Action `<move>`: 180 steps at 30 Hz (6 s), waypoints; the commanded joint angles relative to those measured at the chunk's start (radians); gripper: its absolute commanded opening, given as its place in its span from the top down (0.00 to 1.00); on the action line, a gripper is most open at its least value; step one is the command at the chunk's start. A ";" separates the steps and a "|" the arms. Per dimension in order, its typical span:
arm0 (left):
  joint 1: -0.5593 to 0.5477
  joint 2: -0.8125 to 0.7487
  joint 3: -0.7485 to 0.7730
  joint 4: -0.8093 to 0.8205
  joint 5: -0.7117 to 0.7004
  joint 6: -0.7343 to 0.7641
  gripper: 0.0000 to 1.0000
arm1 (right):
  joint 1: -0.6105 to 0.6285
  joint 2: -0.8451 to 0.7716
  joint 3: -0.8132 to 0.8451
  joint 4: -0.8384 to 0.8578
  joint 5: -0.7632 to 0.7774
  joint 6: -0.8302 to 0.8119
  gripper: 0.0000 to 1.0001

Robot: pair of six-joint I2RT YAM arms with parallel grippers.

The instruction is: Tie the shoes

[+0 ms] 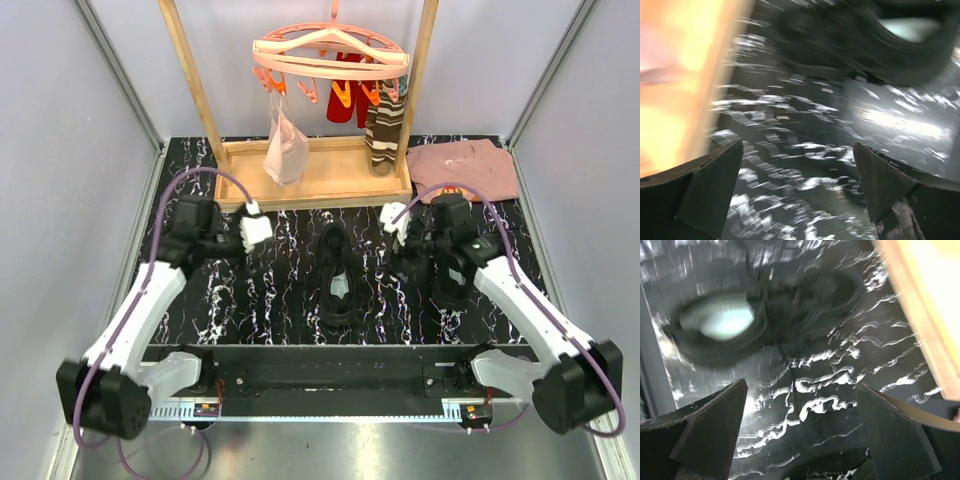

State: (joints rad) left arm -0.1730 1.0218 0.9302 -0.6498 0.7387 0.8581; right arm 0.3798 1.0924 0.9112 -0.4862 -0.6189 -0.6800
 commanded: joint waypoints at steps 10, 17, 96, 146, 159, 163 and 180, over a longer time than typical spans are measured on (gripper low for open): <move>-0.189 0.334 -0.085 0.013 -0.142 0.257 0.21 | 0.005 0.351 -0.126 0.024 0.033 -0.456 0.14; -0.197 0.399 -0.068 0.033 -0.153 0.265 0.24 | 0.004 0.454 -0.100 0.101 0.067 -0.443 0.19; -0.247 0.412 0.006 0.117 0.014 0.068 0.51 | 0.004 0.241 0.018 -0.074 0.028 -0.043 0.27; -0.283 0.435 -0.099 0.665 0.073 -0.846 1.00 | -0.007 0.356 -0.037 0.012 0.001 0.086 0.45; -0.260 0.448 -0.117 0.734 0.091 -0.927 1.00 | 0.034 0.460 -0.067 0.169 0.140 0.034 0.36; -0.257 0.449 -0.132 0.766 0.093 -0.970 1.00 | 0.063 0.486 -0.067 0.225 0.185 0.051 0.35; -0.188 0.366 -0.323 1.190 0.024 -1.441 1.00 | 0.074 0.307 -0.121 0.074 0.151 0.151 1.00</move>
State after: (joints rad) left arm -0.3618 1.4395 0.6285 0.3283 0.7887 -0.4210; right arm 0.4488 1.4525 0.7975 -0.3542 -0.4343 -0.5831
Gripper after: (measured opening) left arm 0.008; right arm 0.010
